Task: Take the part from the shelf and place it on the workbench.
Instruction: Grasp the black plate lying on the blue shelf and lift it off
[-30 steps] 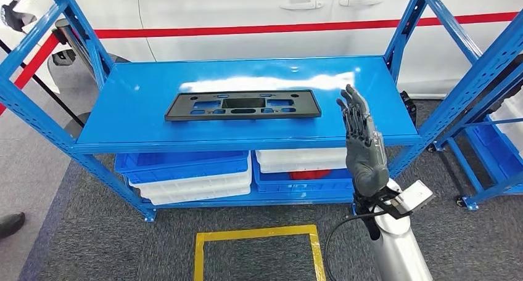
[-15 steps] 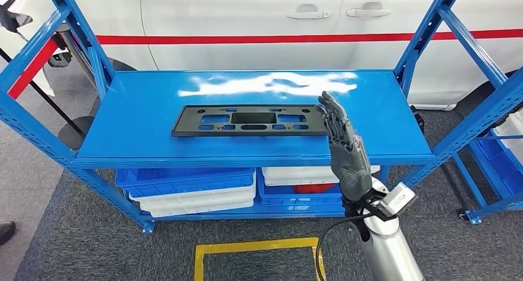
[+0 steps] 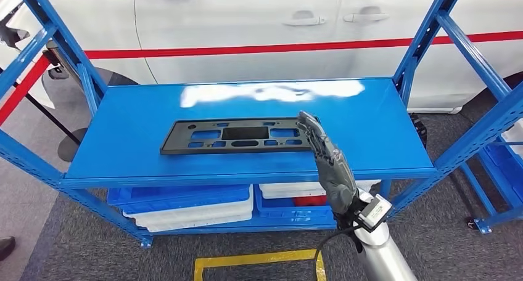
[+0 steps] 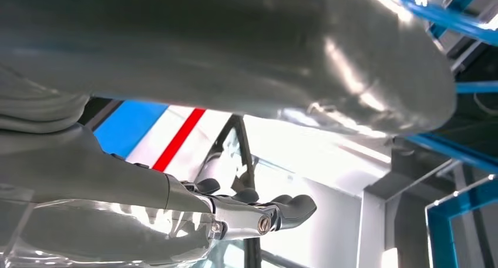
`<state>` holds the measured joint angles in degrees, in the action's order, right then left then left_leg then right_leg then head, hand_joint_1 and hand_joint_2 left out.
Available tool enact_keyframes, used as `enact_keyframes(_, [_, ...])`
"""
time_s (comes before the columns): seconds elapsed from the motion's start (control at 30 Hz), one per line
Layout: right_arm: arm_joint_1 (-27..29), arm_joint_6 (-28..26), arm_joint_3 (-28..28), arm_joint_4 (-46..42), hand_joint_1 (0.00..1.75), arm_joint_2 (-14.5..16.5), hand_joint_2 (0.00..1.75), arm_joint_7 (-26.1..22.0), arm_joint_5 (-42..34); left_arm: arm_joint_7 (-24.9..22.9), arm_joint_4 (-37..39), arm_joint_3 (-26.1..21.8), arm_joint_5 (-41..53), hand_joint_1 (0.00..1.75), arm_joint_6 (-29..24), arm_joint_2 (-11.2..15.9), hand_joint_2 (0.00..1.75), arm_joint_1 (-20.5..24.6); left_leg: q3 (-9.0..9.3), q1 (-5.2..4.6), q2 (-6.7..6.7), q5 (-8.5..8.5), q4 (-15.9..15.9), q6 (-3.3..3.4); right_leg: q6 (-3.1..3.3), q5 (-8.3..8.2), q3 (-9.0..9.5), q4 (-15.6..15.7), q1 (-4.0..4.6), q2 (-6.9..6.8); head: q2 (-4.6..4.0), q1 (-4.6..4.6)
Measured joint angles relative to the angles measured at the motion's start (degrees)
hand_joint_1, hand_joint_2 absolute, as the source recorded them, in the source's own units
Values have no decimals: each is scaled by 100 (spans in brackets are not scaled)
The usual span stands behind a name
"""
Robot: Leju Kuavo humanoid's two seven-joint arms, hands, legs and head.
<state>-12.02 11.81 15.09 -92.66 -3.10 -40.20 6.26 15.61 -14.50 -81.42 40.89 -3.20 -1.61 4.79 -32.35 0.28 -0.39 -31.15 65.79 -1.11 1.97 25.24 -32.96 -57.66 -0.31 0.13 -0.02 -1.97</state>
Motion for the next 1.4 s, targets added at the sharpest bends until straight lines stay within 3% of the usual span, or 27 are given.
enact_keyframes(0.07, [-39, 11, 69, 61, 0, 0, 0, 1, 1, -25, 1, -1, -9, 0, -21, -1, 0, 0, -458, 19, 3, -291, 662, -42, 10, 52, 28, -1, 1, 2, 0, -1])
enact_keyframes(0.1, [-43, 13, 96, 91, 0, 0, 0, 1, 3, -41, 1, -2, -11, 0, -37, -2, 0, -14, -598, 27, 4, -315, 788, -56, 7, 82, 53, -1, 1, 6, 0, -1])
enact_keyframes(0.13, [-47, 13, 122, 118, 0, 0, 0, 1, 7, -56, 1, -2, -13, 0, -59, -2, 0, -29, -647, 34, 5, -220, 727, -64, -1, 114, 88, -2, 1, 10, 0, -1])
enact_keyframes(0.2, [-69, 9, 168, 159, 0, 0, 0, 1, 14, -88, 1, -2, -13, 0, -115, -3, 0, -53, -459, 40, 9, 298, 41, -37, -28, 188, 183, 0, 0, 13, 0, -1])
enact_keyframes(0.27, [-107, -2, 217, 193, 0, -1, 0, 0, 17, -130, 1, -2, -13, 0, -184, -2, 0, -58, -249, 11, 18, 581, -604, 34, -76, 256, 257, -2, 9, 11, 0, -1])
enact_keyframes(0.3, [-127, -12, 239, 208, 0, -2, 0, 0, 21, -155, 1, -2, -12, 0, -220, -2, 0, -63, -197, -6, 20, 619, -756, 76, -109, 283, 275, 4, 14, 11, 0, 0])
enact_keyframes(0.43, [-181, -92, 290, 254, 0, -33, 0, -2, 78, -221, 1, -2, -6, 0, -298, -1, 0, -84, -57, 6, 10, 628, -857, 232, -256, 328, 274, -198, 12, 11, 0, 1])
enact_keyframes(0.5, [-215, -157, 326, 282, 0, -68, 0, -2, 155, -233, 1, -2, -2, 0, -304, -1, 0, -80, 24, 17, 9, 599, -881, 282, -308, 530, -11, -697, -4, 7, 0, 1])
enact_keyframes(0.57, [-226, -204, 386, 327, 0, -99, 0, -2, 230, -236, 1, -2, 0, 0, -304, -1, 0, -80, 73, 18, 8, 538, -881, 304, -351, 805, -496, -1381, -12, 6, 0, 1])
enact_keyframes(0.6, [-224, -215, 421, 355, 0, -111, 0, -2, 259, -236, 1, -2, -1, 0, -302, -1, 0, -85, 107, 18, 5, 500, -880, 303, -358, 865, -687, -1581, -17, 5, 0, 1])
enact_keyframes(0.63, [-226, -216, 458, 384, 0, -121, 0, -2, 281, -232, 1, -2, -3, 0, -299, -1, 0, -91, 156, 18, 2, 458, -880, 298, -355, 813, -786, -1592, -23, 4, 0, 1])
enact_keyframes(0.67, [-233, -217, 496, 415, 0, -131, 0, -2, 299, -224, 1, -2, -7, 0, -295, -3, 0, -96, 221, 18, -2, 409, -880, 288, -342, 630, -773, -1383, -28, 2, 0, 1])
enact_keyframes(0.73, [-262, -223, 560, 482, 0, -144, 0, -1, 327, -195, 1, -2, -14, 0, -287, -13, 0, -104, 351, 18, -8, 301, -877, 252, -293, 76, -566, -638, -26, -3, 0, 1])
enact_keyframes(0.8, [-315, -248, 628, 582, 0, -153, 0, 3, 382, -173, 2, -2, -11, 0, -288, -28, 0, -102, 411, 13, -9, 214, -879, 187, -229, -203, -433, -156, 9, -7, 0, 4])
enact_keyframes(0.9, [-393, -418, 745, 724, 0, -160, 0, 12, 652, -150, 3, -2, -11, 0, -293, -44, 0, -97, 466, 10, 0, 164, -851, 81, -117, -207, -372, -61, 27, 5, 0, 4])
enact_keyframes(0.97, [-465, -614, 810, 803, 0, -164, 0, 37, 910, -131, 4, -2, -13, 0, -285, -56, 0, -87, 358, 22, 5, 87, -560, 30, -45, -171, -275, -18, 5, 5, 0, 4])
enact_keyframes(1.1, [-531, -1159, 905, 924, 0, -171, 0, 126, 1446, -113, 5, -2, -13, 0, -287, -65, 0, -89, -472, 45, 8, -376, 709, -52, 14, -65, -159, -2, 9, 3, 0, 2])
enact_keyframes(1.13, [-525, -1306, 911, 945, 0, -175, 0, 139, 1560, -109, 5, -2, -13, 0, -292, -67, 0, -99, -571, 45, 8, -324, 739, -56, 13, -35, -125, -3, 13, 9, 0, 2])
enact_keyframes(1.17, [-518, -1471, 912, 959, 0, -181, 0, 150, 1689, -105, 5, -2, -13, 0, -297, -69, 0, -107, -566, 44, 8, -147, 567, -45, 9, -4, -80, -4, 16, 16, 0, 2])
enact_keyframes(1.23, [-505, -1880, 911, 971, 0, -207, 0, 171, 2032, -102, 5, -2, -13, 0, -310, -68, 0, -115, -330, 35, 7, 386, -186, 5, -13, 61, 23, -3, 20, 24, 0, 3])
enact_keyframes(1.27, [-494, -2091, 907, 972, 0, -230, 0, 183, 2216, -101, 5, -2, -13, 0, -315, -67, 0, -112, -222, 18, 9, 518, -518, 35, -31, 84, 52, -4, 24, 26, 0, 3])
enact_keyframes(1.3, [-479, -2268, 898, 971, 0, -255, 0, 196, 2368, -102, 5, -2, -12, 0, -320, -66, 0, -108, -147, 1, 8, 599, -730, 70, -57, 102, 63, -4, 28, 27, 0, 3])
enact_keyframes(1.4, [-423, -2574, 823, 954, 0, -345, 0, 217, 2628, -107, 5, -2, -11, 0, -342, -63, 0, -111, -93, -11, 7, 640, -847, 162, -156, 142, 71, 1, 35, 30, 0, 3])
